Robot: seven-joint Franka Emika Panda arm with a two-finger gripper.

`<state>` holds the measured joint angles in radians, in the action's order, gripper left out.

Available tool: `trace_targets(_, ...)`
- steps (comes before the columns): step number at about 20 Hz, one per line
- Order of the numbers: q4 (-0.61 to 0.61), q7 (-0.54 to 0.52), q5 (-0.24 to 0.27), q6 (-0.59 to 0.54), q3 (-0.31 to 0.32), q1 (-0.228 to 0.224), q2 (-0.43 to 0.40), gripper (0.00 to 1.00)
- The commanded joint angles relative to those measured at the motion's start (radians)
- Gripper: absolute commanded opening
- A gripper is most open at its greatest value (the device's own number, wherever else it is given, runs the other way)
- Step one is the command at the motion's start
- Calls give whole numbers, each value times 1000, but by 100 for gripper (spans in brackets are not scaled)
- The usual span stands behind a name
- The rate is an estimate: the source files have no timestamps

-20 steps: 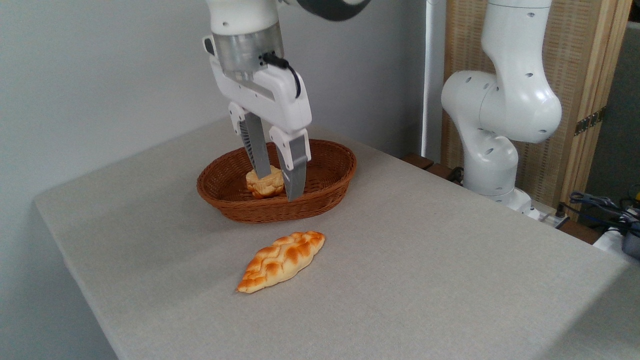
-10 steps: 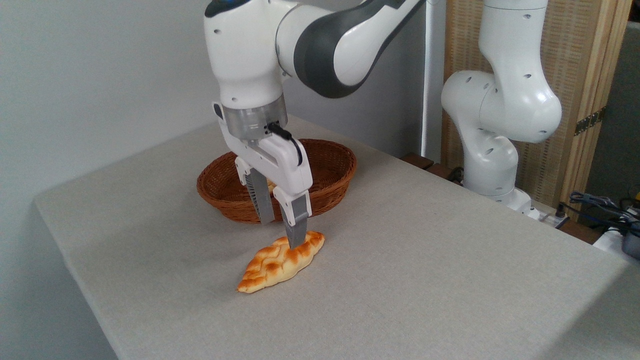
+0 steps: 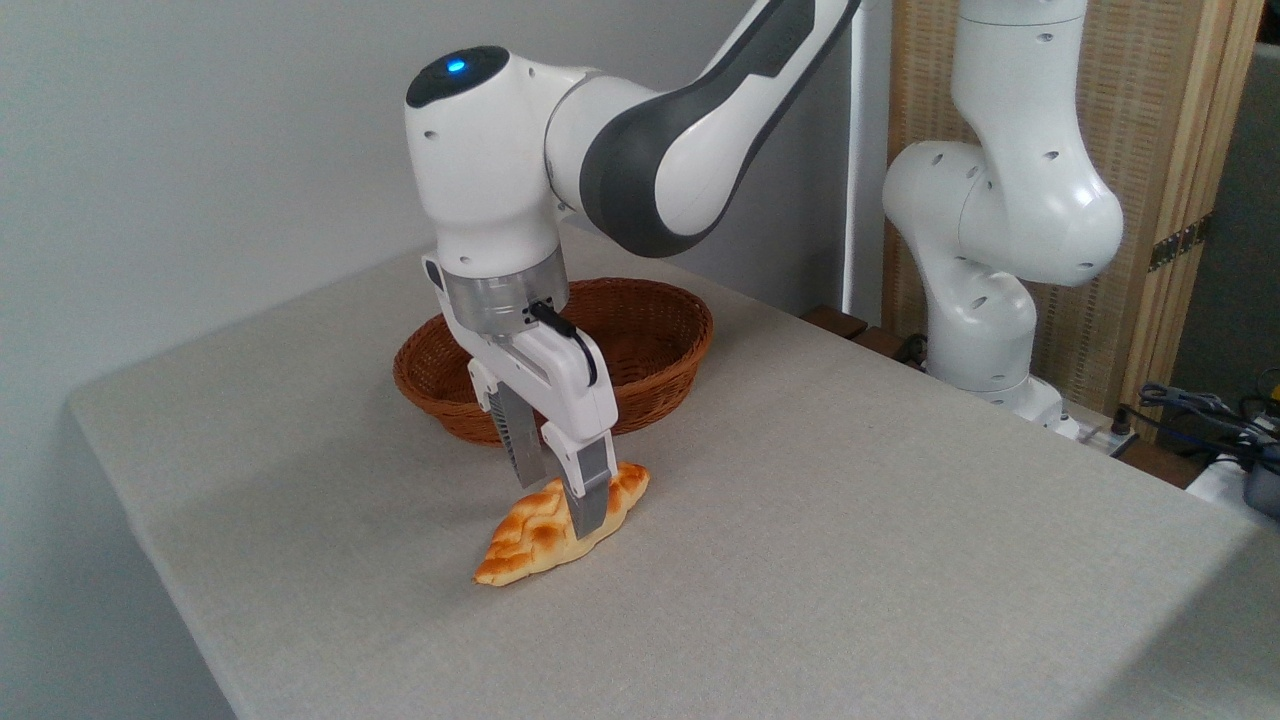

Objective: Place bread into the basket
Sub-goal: 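Close the gripper on the middle of the braided loaf, then lift the braided loaf and carry it over the wicker basket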

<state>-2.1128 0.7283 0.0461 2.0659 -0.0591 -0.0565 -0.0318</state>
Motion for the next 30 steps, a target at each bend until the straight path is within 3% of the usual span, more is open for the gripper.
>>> trace_targets(1, -7, 17, 3, 26, 5, -8, 15, 100)
trace_targets(7, -7, 19, 1, 25, -1, -8, 33, 98)
trace_targets(10, -7, 20, 1, 23, -4, -8, 39, 69)
trace_targets(12, -7, 25, 1, 23, -4, -8, 40, 57)
trace_targets(22, -7, 33, 1, 19, -2, -8, 29, 56)
trace_targets(30, 23, 22, 4, 13, -2, -8, -86, 60)
